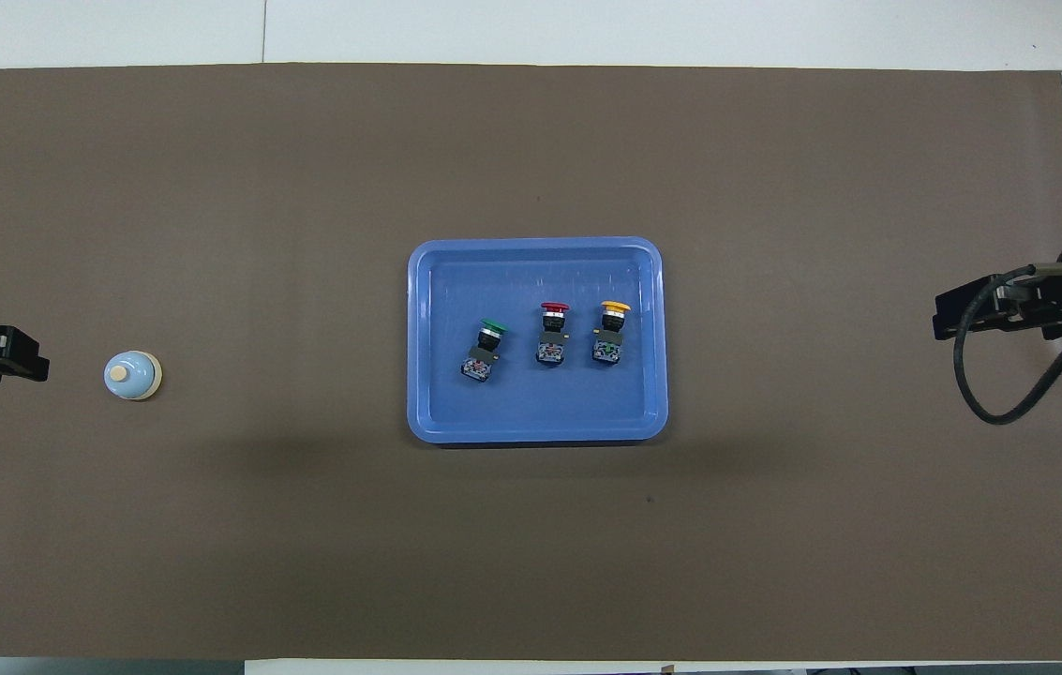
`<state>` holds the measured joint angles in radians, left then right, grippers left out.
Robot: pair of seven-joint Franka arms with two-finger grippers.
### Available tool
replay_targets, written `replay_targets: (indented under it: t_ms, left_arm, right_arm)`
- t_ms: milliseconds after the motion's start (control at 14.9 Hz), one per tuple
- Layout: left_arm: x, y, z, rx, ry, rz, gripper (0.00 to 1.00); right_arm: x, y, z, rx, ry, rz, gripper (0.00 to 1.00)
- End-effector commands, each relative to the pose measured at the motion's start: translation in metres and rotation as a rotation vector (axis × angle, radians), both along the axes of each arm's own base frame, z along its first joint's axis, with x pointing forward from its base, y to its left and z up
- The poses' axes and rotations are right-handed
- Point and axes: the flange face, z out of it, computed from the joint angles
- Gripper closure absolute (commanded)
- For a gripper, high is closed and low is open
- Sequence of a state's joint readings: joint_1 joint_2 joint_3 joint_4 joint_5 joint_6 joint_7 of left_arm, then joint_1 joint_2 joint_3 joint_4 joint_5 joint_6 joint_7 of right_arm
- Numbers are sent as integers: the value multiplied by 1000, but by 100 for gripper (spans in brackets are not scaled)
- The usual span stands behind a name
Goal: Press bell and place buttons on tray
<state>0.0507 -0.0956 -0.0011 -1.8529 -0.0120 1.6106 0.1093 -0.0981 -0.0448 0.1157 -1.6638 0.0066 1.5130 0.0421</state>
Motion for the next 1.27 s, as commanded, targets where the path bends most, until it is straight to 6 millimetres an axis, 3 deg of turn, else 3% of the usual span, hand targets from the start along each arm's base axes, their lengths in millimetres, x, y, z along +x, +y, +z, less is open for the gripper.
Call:
replay_targets:
  t_ms: [0,134,335,536,1206]
  left_arm:
    - [4,-9,1,-20,12,-13,0]
    - [21,-10,4,-9,69,-16,0]
    - [24,-11,4,-6,45,-17,0]
    - [25,-25,5,10,42,-45,0]
    - [42,-25,17,17,-25,-46,0]
  right_arm:
    - [-6,-2,3,3,6,13,0]
    - [-6,-2,3,3,6,13,0]
    - [-6,-2,3,3,6,13,0]
    - [-6,-2,3,3,6,13,0]
    - [-6,-2,3,3,8,13,0]
